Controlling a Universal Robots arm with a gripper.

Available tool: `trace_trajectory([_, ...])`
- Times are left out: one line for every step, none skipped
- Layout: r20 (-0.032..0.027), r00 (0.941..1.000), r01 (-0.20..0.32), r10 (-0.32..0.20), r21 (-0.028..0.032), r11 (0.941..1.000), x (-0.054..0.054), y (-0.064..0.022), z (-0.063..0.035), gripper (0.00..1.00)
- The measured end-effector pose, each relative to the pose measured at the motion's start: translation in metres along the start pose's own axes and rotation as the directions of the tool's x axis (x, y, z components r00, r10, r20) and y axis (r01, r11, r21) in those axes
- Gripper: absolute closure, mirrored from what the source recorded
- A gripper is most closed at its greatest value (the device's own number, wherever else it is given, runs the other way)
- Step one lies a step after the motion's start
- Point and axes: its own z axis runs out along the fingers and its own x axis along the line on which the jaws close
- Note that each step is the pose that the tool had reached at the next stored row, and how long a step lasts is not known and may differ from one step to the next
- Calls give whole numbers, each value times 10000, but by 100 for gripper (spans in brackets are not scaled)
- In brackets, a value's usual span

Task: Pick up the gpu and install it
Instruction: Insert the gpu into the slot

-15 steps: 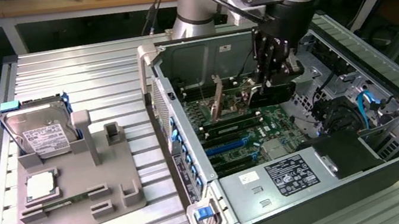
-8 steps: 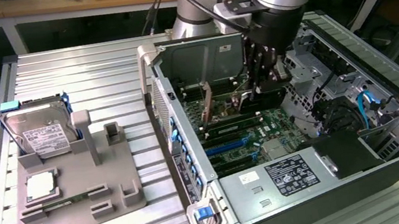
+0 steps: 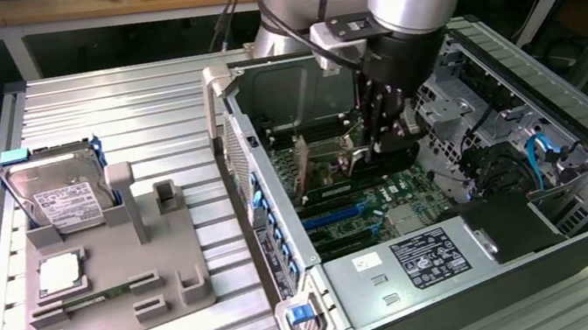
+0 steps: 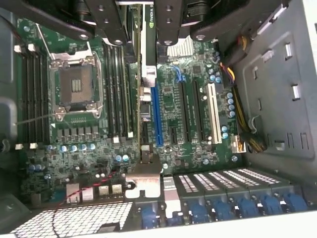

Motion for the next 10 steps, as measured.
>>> trace_trajectory([-2, 10000, 1, -1, -1, 10000, 3, 21, 16, 73])
trace_trajectory([-2, 10000, 1, -1, -1, 10000, 5, 35, 33, 73])
trace_trajectory([-4, 10000, 1, -1, -1, 10000, 7, 53, 52, 73])
trace_trajectory([-9, 10000, 1, -1, -2, 10000, 9, 75, 68, 73])
trace_trajectory([-16, 10000, 1, -1, -1, 10000, 10, 93, 82, 73])
trace_trajectory([-17, 10000, 2, -2, -1, 10000, 13, 123, 93, 73])
trace_trajectory([-18, 10000, 1, -1, -1, 10000, 16, 155, 99, 73])
trace_trajectory([-16, 10000, 1, -1, 0, 10000, 19, 181, 105, 73])
trace_trajectory([-18, 10000, 2, -2, 0, 10000, 25, 206, 110, 73])
trace_trajectory([-16, 10000, 2, -2, 1, 10000, 31, 219, 117, 73])
